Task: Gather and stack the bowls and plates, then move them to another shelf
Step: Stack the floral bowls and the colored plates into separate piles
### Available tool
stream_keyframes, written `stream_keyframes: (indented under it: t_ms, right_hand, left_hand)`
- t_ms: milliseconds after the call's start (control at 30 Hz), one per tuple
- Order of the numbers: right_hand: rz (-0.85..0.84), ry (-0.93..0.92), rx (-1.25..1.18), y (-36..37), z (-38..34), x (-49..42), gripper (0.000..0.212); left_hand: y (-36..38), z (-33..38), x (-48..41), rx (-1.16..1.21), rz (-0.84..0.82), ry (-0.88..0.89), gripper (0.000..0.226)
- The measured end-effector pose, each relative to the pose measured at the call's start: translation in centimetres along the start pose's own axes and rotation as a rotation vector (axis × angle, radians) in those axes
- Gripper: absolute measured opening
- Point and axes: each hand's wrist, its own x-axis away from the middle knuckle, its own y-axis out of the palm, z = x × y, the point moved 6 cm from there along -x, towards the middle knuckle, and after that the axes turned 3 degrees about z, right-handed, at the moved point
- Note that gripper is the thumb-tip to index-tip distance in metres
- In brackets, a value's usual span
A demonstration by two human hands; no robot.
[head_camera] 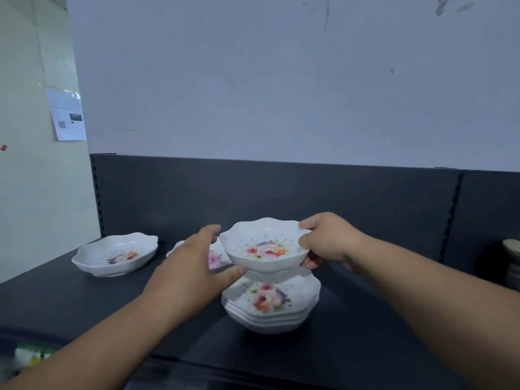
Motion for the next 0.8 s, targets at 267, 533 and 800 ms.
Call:
stream_keyframes:
  t_ms: [267,533,800]
  right_hand:
    - [-0.078,-0.012,0.034,-0.5,3.3,2.4,0.05]
    - [-0.091,0.01,0.128,1.3,2.9,3.5,0.023]
    - [-0.101,0.022,0.167,1.8,3.1,3.2,0.025]
  left_hand:
    - [2.0,2.0,4.3,-0.014,-0.015,-0.048,0.089]
    - [1.7,2.1,7.1,-0.034,0.03,-0.072,0.084]
    - [2.5,1.9,7.5,-0.005,-0.036,-0.107,0.084]
